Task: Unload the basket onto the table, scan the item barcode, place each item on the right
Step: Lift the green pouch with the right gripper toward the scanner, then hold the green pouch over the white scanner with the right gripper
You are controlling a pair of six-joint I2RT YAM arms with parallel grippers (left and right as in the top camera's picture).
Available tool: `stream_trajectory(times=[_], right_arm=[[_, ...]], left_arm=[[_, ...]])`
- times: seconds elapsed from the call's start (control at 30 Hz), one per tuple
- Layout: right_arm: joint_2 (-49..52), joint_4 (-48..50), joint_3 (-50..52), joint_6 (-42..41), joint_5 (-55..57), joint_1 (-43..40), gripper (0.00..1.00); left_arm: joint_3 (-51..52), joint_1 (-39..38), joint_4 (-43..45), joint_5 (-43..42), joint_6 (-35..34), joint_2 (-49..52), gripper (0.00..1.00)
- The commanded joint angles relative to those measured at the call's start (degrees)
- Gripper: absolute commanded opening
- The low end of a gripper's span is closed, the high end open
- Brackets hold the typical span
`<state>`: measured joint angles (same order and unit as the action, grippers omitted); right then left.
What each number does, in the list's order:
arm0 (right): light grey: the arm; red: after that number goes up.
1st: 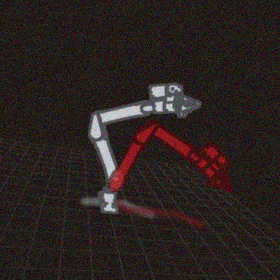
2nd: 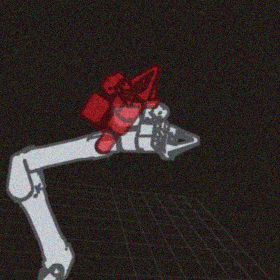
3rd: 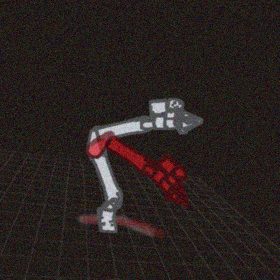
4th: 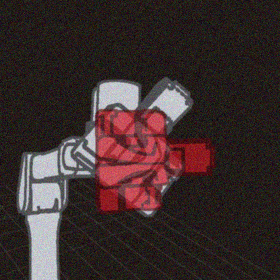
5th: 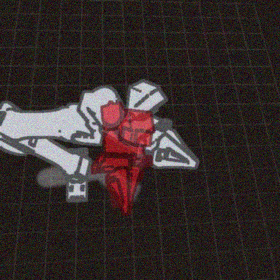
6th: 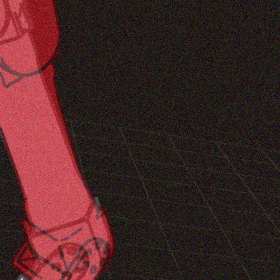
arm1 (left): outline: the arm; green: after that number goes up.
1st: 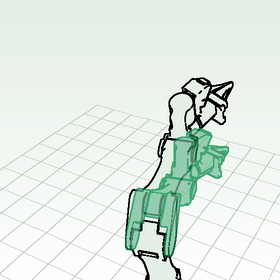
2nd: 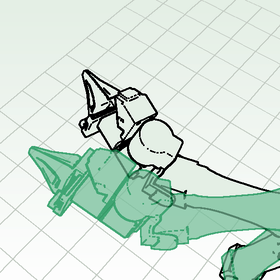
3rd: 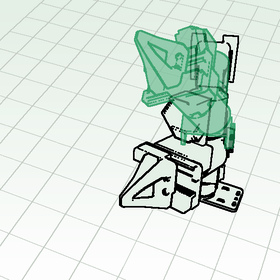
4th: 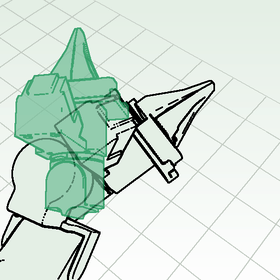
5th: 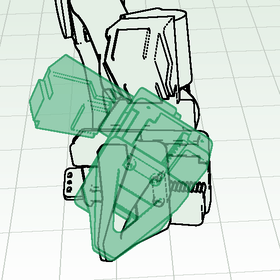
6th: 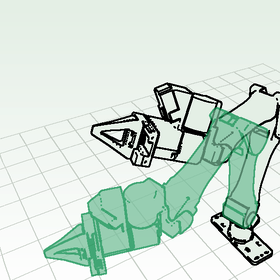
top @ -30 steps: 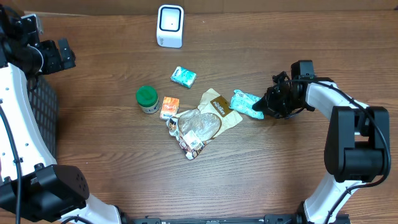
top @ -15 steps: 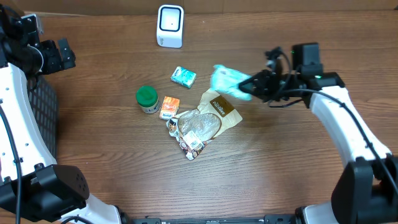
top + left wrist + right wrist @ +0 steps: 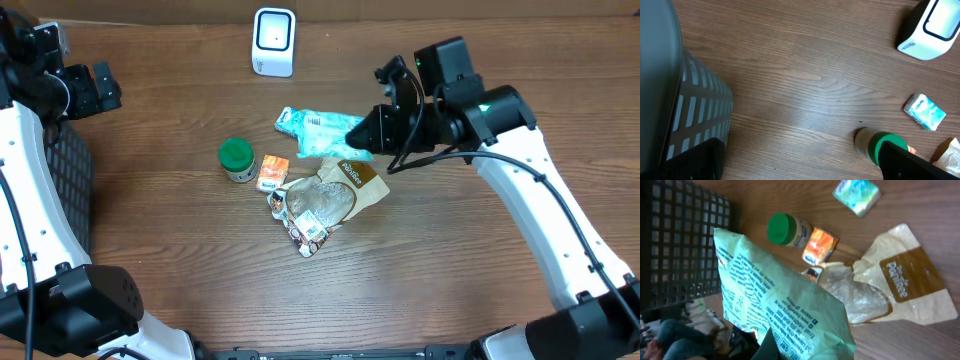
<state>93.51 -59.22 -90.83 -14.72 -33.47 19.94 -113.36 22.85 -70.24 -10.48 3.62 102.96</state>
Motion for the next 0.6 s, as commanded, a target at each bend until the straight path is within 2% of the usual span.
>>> stream_trajectory(times=[0.0, 0.17, 0.27, 0.4, 0.5, 0.57], right_arm=[[2.4, -5.1, -13.8, -0.6, 9.1, 0.6, 0.04], [12.3, -11.7, -35.9, 3.4, 22.4, 2.2, 0.04], [16.9, -7.8, -40.4, 7.4, 34.3, 4.4, 0.04], [24.4, 5.7, -40.4, 14.6, 53.2, 8.2, 0.04], [29.5, 16.5, -40.4, 22.9, 61.5, 9.8, 0.04], [33.1, 25.4, -40.4, 32.0, 63.5, 10.3, 0.04]], left_arm=[[-0.2, -0.4, 0.2, 0.0, 1.6, 0.6, 1.00], [-0.2, -0.4, 0.2, 0.0, 1.6, 0.6, 1.00], [-0.2, -0.4, 0.2, 0.0, 1.6, 0.6, 0.99], [-0.2, -0.4, 0.2, 0.0, 1.6, 0.6, 1.00], [-0.2, -0.4, 0.2, 0.0, 1.6, 0.6, 0.99], [-0.2, -0.4, 0.2, 0.0, 1.6, 0.6, 0.99]])
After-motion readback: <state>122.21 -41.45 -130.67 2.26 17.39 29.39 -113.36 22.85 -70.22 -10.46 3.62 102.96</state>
